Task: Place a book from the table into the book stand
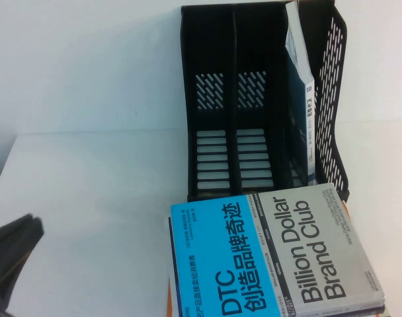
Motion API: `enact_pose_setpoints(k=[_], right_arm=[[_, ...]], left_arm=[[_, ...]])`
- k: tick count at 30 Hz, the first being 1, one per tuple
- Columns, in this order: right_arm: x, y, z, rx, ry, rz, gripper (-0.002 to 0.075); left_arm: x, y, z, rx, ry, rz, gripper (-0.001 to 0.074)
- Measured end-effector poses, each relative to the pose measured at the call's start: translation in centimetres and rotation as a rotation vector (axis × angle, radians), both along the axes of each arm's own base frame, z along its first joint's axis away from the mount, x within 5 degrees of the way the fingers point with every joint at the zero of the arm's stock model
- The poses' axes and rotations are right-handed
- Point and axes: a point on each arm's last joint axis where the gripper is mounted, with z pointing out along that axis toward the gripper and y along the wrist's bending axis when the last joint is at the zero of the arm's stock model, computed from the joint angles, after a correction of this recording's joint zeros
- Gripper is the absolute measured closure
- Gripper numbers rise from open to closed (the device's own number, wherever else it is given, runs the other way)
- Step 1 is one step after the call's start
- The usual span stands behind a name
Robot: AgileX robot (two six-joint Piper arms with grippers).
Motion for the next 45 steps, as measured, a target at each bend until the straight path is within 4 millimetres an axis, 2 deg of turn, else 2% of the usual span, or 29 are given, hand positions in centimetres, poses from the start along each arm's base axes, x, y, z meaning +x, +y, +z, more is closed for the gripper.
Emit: enact_pose_setpoints(k=[5,9,13,16,21,45], right_arm=[[0.0,0.0,0.0,0.002,-0.002,-0.001,0.0729],[0.0,0.0,0.0,0.002,-0.002,-0.001,0.0729],[0.0,0.0,0.0,0.002,-0.002,-0.001,0.0729],[0.0,0.0,0.0,0.002,-0.002,-0.001,0.0729],[0.0,0.0,0.0,0.002,-0.002,-0.001,0.0729],[0.0,0.0,0.0,0.002,-0.002,-0.001,0.0729]], left_arm=[[-1.3,2.2,-5.2,0.037,0.007,0.150,0.0736],[-2.1,3.2,-9.5,0.056,0.044,0.236,0.0736],[-2.8,3.6,-11.7,0.057,0.042,0.279,0.0736],[-3.2,3.8,-12.0,0.055,0.035,0.289,0.0736],[-3.5,3.7,-13.0,0.088,0.139,0.292,0.0736],[-3.5,4.2,-13.1,0.138,0.146,0.328,0.0736]])
